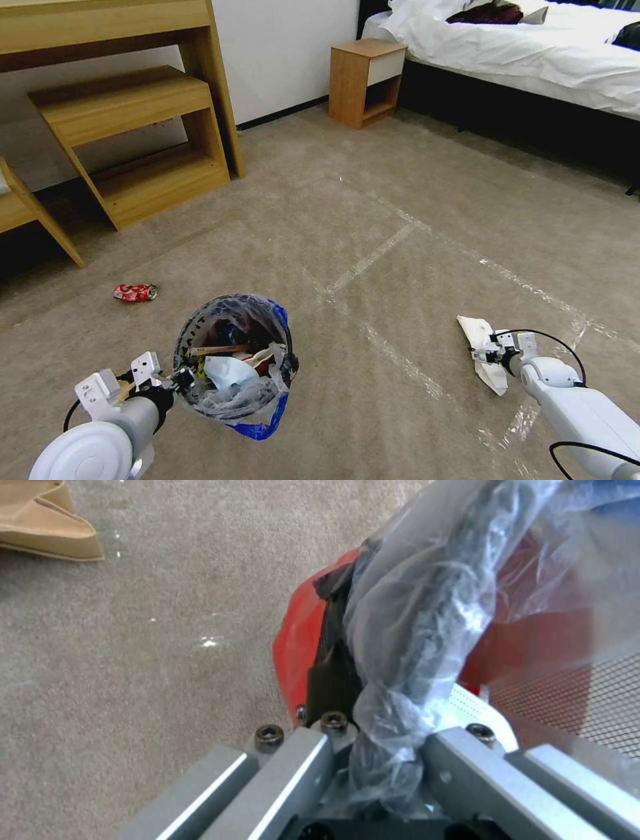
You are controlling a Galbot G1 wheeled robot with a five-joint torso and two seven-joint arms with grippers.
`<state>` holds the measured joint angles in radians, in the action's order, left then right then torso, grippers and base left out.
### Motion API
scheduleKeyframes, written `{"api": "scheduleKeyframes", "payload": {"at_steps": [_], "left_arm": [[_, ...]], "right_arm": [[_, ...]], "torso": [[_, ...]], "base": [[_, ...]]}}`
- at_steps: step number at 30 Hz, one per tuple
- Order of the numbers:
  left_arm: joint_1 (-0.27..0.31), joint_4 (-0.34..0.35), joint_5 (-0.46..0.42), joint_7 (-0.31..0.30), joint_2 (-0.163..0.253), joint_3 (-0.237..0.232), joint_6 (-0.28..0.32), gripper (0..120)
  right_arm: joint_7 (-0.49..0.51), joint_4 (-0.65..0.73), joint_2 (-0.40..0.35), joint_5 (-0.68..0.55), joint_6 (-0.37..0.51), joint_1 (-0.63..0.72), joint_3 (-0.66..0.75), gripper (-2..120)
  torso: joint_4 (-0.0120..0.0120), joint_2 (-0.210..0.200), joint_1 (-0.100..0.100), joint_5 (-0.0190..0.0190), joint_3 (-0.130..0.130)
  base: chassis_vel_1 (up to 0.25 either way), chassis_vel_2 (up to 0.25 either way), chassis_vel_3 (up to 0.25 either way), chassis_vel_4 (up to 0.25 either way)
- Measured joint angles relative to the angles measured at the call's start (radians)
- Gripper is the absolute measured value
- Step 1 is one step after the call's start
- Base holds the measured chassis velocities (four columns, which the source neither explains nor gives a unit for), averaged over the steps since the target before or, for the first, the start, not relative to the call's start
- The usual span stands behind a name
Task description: Pick up the trash bin and place the garbage on the floor into it.
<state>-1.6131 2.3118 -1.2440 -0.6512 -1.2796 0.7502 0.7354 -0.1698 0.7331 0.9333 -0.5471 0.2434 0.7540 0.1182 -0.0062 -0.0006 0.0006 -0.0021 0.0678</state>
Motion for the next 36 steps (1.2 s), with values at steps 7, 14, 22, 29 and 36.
{"api": "scheduleKeyframes", "payload": {"at_steps": [7, 14, 22, 29, 36], "left_arm": [[0.008, -0.005, -0.004, 0.0, 0.004, -0.002, 0.0, 0], [0.01, -0.006, -0.004, -0.001, 0.004, -0.006, 0.0, 0], [0.008, -0.005, -0.003, -0.002, 0.005, -0.005, 0.0, 0], [0.0, 0.001, -0.002, -0.002, 0.005, -0.002, 0.0, 0], [-0.005, 0.01, 0.003, -0.005, -0.004, -0.007, 0.0, 0]], "right_arm": [[-0.003, -0.01, 0.016, 0.001, -0.001, -0.003, 0.002, 100], [-0.013, -0.01, 0.023, 0.0, -0.01, -0.01, 0.0, 90], [-0.015, -0.011, 0.025, -0.004, -0.034, -0.018, -0.005, 62], [-0.015, -0.014, 0.026, -0.005, -0.047, -0.023, -0.006, 35], [-0.013, -0.004, 0.025, -0.009, -0.058, -0.021, -0.009, 10]], "torso": [[-0.0001, 0.0, 0.0, -0.0001, 0.0], [0.0, 0.0, 0.0, -0.0001, 0.0], [0.0, 0.0, 0.0, -0.0002, 0.0], [0.0, 0.0, 0.0, -0.0001, 0.0], [0.0, 0.0, 0.0, -0.0001, 0.0]], "base": [[0.0, 0.0, 0.0, 0.0], [0.0, 0.0, 0.0, 0.0], [0.0, 0.0, 0.0, 0.0], [0.0, 0.0, 0.0, 0.0], [0.0, 0.0, 0.0, 0.0]]}}
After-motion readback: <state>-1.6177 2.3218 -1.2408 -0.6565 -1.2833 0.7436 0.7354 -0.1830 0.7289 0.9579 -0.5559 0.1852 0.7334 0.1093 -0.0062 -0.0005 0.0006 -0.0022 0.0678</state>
